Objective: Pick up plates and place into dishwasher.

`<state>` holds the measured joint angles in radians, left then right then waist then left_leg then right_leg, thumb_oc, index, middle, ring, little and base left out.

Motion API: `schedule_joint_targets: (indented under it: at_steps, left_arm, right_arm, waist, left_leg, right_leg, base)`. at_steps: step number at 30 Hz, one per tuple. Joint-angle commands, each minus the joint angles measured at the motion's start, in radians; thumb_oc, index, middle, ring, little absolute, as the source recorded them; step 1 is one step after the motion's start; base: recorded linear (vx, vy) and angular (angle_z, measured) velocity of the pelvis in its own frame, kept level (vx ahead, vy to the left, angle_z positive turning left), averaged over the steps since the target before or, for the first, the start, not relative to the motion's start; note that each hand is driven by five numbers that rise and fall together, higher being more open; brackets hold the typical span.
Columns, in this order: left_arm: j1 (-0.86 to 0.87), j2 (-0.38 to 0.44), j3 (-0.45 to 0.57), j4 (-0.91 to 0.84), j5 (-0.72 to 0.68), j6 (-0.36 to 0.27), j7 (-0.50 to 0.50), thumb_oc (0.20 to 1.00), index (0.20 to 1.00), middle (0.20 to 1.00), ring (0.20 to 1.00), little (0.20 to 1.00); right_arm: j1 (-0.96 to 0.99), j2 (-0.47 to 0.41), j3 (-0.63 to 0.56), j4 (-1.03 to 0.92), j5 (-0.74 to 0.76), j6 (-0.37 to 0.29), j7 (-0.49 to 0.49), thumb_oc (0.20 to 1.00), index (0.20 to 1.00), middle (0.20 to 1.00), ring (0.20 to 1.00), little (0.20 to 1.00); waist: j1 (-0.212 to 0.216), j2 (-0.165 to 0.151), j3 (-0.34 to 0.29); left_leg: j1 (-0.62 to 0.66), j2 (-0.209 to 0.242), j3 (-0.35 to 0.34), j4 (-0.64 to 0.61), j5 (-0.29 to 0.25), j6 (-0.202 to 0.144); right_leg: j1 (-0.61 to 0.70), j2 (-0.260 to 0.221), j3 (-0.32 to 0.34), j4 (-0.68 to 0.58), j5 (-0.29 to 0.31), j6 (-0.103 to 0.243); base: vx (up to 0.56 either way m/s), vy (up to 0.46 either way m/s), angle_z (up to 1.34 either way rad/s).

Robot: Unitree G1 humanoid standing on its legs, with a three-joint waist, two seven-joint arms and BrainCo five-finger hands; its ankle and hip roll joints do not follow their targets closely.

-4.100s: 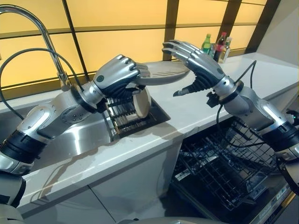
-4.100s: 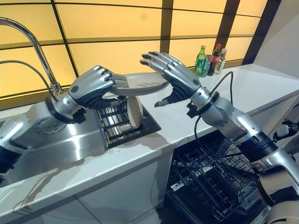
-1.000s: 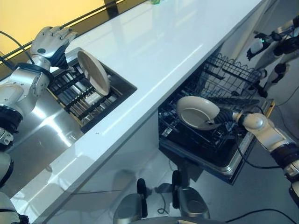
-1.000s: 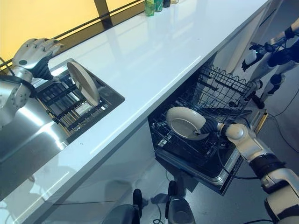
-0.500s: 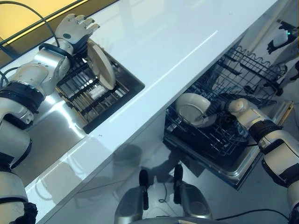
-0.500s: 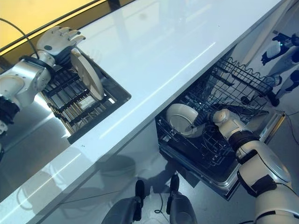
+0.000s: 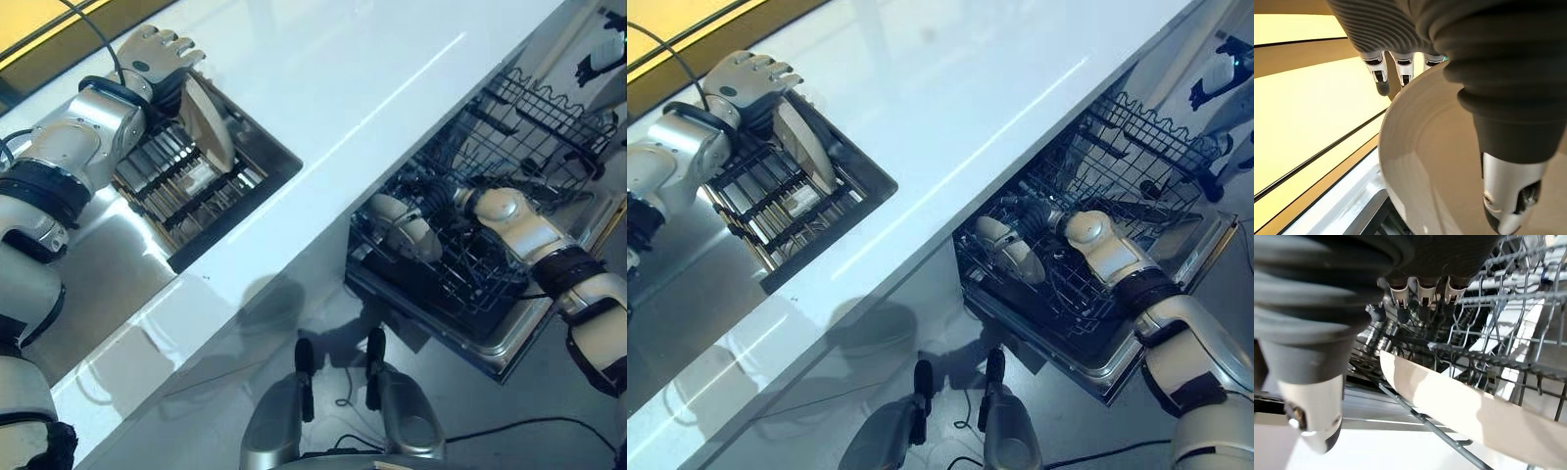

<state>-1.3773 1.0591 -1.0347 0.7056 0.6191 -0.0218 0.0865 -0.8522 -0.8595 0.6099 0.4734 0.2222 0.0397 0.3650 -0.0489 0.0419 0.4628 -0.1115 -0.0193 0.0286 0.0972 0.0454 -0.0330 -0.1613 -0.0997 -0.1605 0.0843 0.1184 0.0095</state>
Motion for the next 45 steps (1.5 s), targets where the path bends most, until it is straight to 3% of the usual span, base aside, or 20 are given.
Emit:
schedule_joint_targets:
  at_steps: [1,2,3,4,10,15,23,24,31,38,45]
  left_arm:
    - [-0.007,0.101,0.089,0.006,0.021,0.032,-0.023,1.000,1.000,1.000,1.000,1.000]
    - [0.007,0.105,0.102,0.009,0.023,0.026,-0.024,0.624,0.624,0.624,0.624,0.624]
    - [0.024,0.114,0.118,0.011,0.032,0.017,-0.025,0.382,0.382,0.382,0.382,0.382]
    - [0.037,0.120,0.130,0.014,0.031,0.013,-0.029,0.200,0.200,0.200,0.200,0.200]
    - [0.133,0.134,0.208,0.041,0.041,-0.011,-0.016,0.200,0.200,0.200,0.200,0.200]
    - [0.164,0.143,0.228,0.065,0.011,-0.050,0.016,0.200,0.200,0.200,0.200,0.200]
    - [0.223,0.149,0.265,0.011,-0.019,-0.100,0.047,0.200,0.200,0.200,0.200,0.200]
    - [0.239,0.152,0.274,-0.028,-0.086,-0.123,0.076,0.200,0.200,0.200,0.200,0.200]
    - [0.320,0.164,0.366,-0.135,-0.162,-0.162,0.228,0.200,0.200,0.200,0.200,0.200]
    - [0.401,0.091,0.477,-0.251,-0.201,-0.183,0.375,0.200,0.200,0.200,0.200,0.200]
    - [0.471,-0.070,0.534,-0.384,-0.173,-0.167,0.446,0.200,0.200,0.200,0.200,0.200]
  right_arm:
    - [0.059,-0.111,-0.142,-0.132,0.068,-0.098,-0.065,1.000,1.000,1.000,1.000,1.000]
    - [0.076,-0.119,-0.166,-0.156,0.070,-0.117,-0.086,1.000,1.000,1.000,1.000,1.000]
    - [0.099,-0.128,-0.203,-0.195,0.072,-0.119,-0.093,1.000,1.000,1.000,1.000,1.000]
    - [0.118,-0.134,-0.233,-0.227,0.077,-0.132,-0.106,1.000,1.000,1.000,1.000,1.000]
    - [0.227,-0.119,-0.391,-0.391,0.080,-0.210,-0.163,1.000,1.000,1.000,1.000,1.000]
    - [0.257,-0.111,-0.422,-0.443,0.058,-0.267,-0.194,1.000,1.000,1.000,1.000,1.000]
    - [0.278,-0.098,-0.417,-0.479,0.075,-0.299,-0.212,1.000,1.000,1.000,1.000,1.000]
    - [0.269,-0.087,-0.400,-0.483,0.100,-0.311,-0.236,1.000,1.000,1.000,1.000,1.000]
    - [0.282,-0.030,-0.366,-0.517,0.134,-0.339,-0.229,1.000,1.000,1.000,1.000,1.000]
    - [0.268,0.097,-0.303,-0.520,0.137,-0.273,-0.283,1.000,1.000,1.000,1.000,1.000]
    - [0.210,0.284,-0.198,-0.466,0.165,-0.187,-0.335,1.000,1.000,1.000,1.000,1.000]
  waist:
    - [-0.051,-0.023,0.025]
    - [-0.056,-0.024,0.025]
    - [-0.063,-0.025,0.025]
    - [-0.070,-0.026,0.024]
    - [-0.098,-0.020,0.006]
    - [-0.102,-0.008,-0.033]
    - [-0.080,0.005,-0.096]
    - [-0.059,0.008,-0.145]
    - [-0.014,0.011,-0.239]
    - [0.032,0.010,-0.299]
    - [0.070,0.002,-0.324]
  left_leg:
    - [-0.038,-0.060,0.074,0.126,-0.121,0.056]
    - [-0.036,-0.059,0.077,0.125,-0.122,0.057]
    - [-0.033,-0.058,0.079,0.126,-0.124,0.058]
    - [-0.028,-0.057,0.081,0.125,-0.126,0.059]
    - [0.007,-0.053,0.092,0.112,-0.139,0.061]
    - [0.048,-0.054,0.089,0.084,-0.145,0.057]
    - [0.109,-0.048,0.075,0.031,-0.141,0.050]
    - [0.144,-0.045,0.062,-0.006,-0.134,0.043]
    - [0.193,-0.032,0.036,-0.086,-0.106,0.024]
    - [0.220,-0.027,0.001,-0.156,-0.072,0.007]
    - [0.223,-0.028,-0.028,-0.168,-0.065,0.003]
  right_leg:
    - [-0.021,-0.009,0.062,0.109,-0.120,0.070]
    - [-0.022,-0.007,0.065,0.111,-0.121,0.070]
    - [-0.021,-0.006,0.069,0.114,-0.122,0.070]
    - [-0.020,-0.004,0.072,0.116,-0.123,0.070]
    - [0.005,0.005,0.086,0.112,-0.135,0.069]
    - [0.054,0.009,0.082,0.080,-0.144,0.068]
    - [0.120,0.010,0.052,0.039,-0.150,0.067]
    - [0.160,0.015,0.036,0.013,-0.154,0.068]
    - [0.224,0.025,0.010,-0.053,-0.146,0.074]
    - [0.272,0.040,-0.017,-0.102,-0.143,0.072]
    - [0.295,0.047,-0.043,-0.129,-0.144,0.063]
  base:
    - [0.00,0.053,-0.08]
    - [0.01,0.043,-0.15]
    - [0.02,0.036,-0.22]
    - [0.04,0.045,-0.23]
    - [0.03,0.036,-0.15]
    - [0.03,-0.009,-0.04]
    - [0.05,-0.064,0.03]
    - [0.09,-0.160,-0.03]
    - [0.05,-0.126,0.08]
    - [0.02,-0.120,0.08]
    - [-0.01,-0.082,0.20]
